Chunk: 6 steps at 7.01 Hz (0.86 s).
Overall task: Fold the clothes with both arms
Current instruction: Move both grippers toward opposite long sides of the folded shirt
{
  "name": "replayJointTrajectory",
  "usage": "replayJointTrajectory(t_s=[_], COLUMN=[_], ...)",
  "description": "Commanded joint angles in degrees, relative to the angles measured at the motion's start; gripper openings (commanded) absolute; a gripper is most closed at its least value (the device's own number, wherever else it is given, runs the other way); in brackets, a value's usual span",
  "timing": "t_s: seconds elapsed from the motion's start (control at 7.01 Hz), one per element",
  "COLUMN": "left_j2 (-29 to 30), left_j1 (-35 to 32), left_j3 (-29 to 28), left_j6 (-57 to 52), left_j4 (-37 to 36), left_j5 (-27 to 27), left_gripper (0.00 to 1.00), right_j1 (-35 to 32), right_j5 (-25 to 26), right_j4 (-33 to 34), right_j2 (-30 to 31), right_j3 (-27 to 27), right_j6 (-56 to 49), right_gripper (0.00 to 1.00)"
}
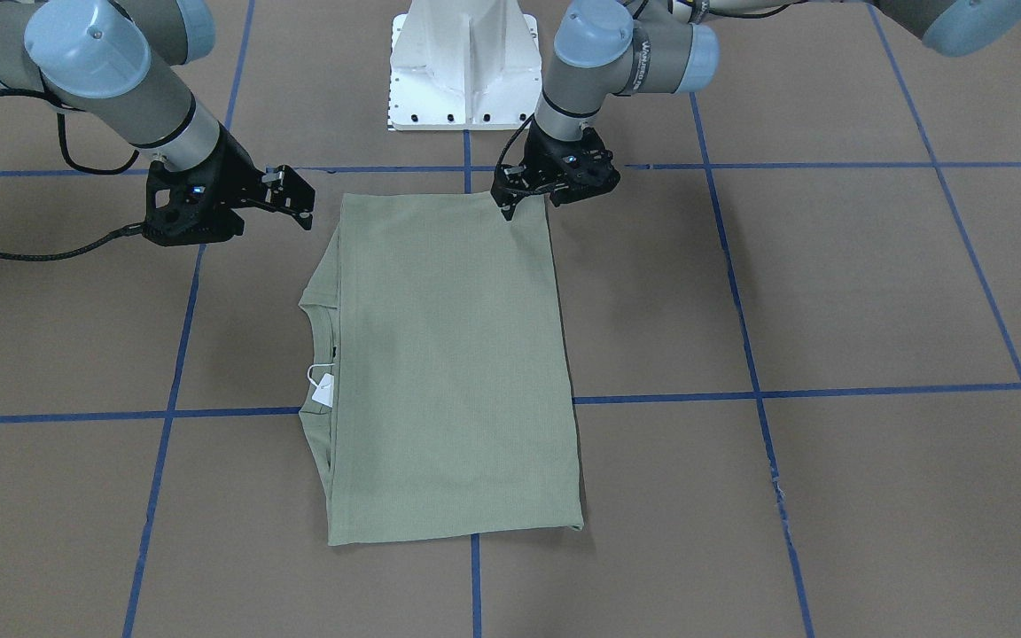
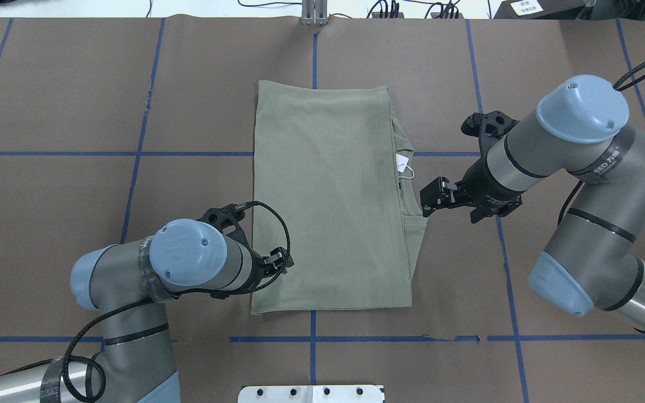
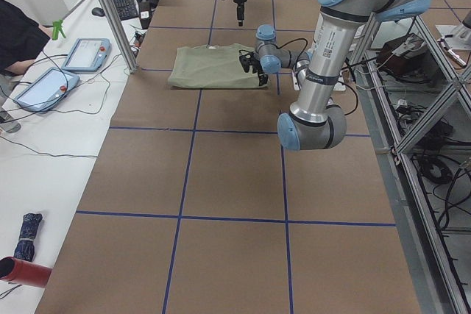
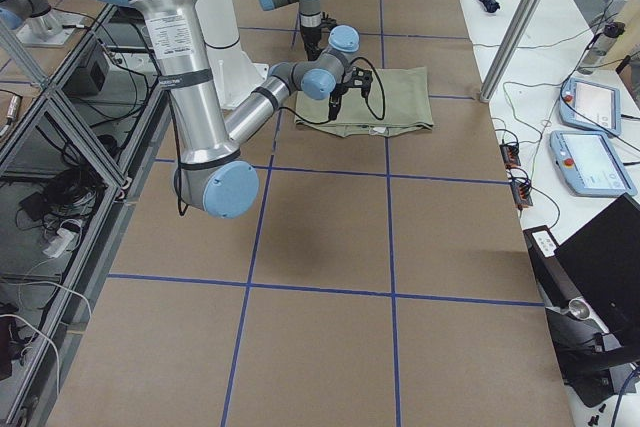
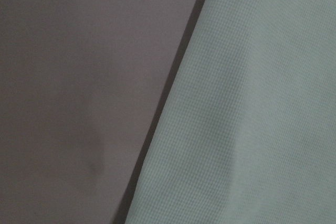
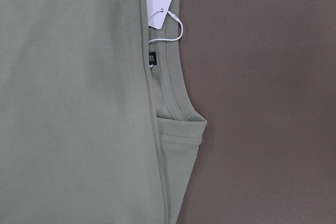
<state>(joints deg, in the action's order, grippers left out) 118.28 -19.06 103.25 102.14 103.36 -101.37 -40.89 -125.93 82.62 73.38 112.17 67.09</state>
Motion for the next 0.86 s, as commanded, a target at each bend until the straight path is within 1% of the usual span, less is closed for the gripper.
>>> replayJointTrajectory(t_s=[0.0, 0.14, 0.29, 0.43, 0.57, 0.71], left_j2=[-0.2, -0.2, -0.2, -0.2, -0.1, -0.2], left_j1=[2.1, 4.2, 4.2, 4.1, 3.9, 3.3], left_j3=[-0.3, -0.7, -0.2, -0.1, 0.3, 0.5], left_j6=[1.0, 2.3, 2.4, 2.5, 2.5, 2.4], left_j4=[-0.1, -0.1, -0.2, -0.2, -0.4, -0.7], left_j5=[0.0, 0.0, 0.0, 0.0, -0.1, -0.1], left_gripper=[0.87, 0.85, 0.81, 0.74, 0.71, 0.71], right_j1=[0.4, 0.5, 0.5, 0.5, 0.5, 0.5], right_j5=[0.2, 0.2, 0.2, 0.2, 0.2, 0.2], right_j4=[0.0, 0.0, 0.0, 0.0, 0.0, 0.0], right_j2=[-0.1, -0.1, -0.1, -0.1, -0.1, -0.1], right_j3=[0.0, 0.0, -0.1, 0.0, 0.1, 0.1], right_j6=[0.8, 0.9, 0.9, 0.9, 0.9, 0.9], right_gripper=[1.0, 1.0, 1.0, 1.0, 1.0, 1.0])
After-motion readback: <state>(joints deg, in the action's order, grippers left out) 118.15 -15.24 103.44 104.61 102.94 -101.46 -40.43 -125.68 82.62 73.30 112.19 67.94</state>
